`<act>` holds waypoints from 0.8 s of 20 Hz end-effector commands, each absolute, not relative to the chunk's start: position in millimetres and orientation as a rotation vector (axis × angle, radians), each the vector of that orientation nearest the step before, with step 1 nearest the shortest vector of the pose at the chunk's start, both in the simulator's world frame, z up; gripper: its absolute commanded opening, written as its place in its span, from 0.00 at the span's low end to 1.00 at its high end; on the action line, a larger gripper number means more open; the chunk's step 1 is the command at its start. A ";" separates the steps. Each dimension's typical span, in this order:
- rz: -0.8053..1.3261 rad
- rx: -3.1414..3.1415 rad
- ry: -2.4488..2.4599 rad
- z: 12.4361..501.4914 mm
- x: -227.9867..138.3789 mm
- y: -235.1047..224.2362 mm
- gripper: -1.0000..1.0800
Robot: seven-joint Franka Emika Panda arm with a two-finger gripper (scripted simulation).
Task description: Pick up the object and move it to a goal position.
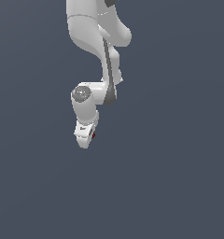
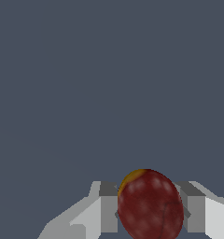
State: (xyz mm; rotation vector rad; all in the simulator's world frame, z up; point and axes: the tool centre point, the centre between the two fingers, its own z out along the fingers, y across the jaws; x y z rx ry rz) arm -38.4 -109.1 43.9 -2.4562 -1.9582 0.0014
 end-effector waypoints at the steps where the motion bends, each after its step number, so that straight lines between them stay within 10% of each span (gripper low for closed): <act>1: 0.001 -2.456 -1.958 47.7 -56.4 -132.5 0.00; 16: 0.000 -2.456 -1.960 63.5 -125.6 -231.9 0.00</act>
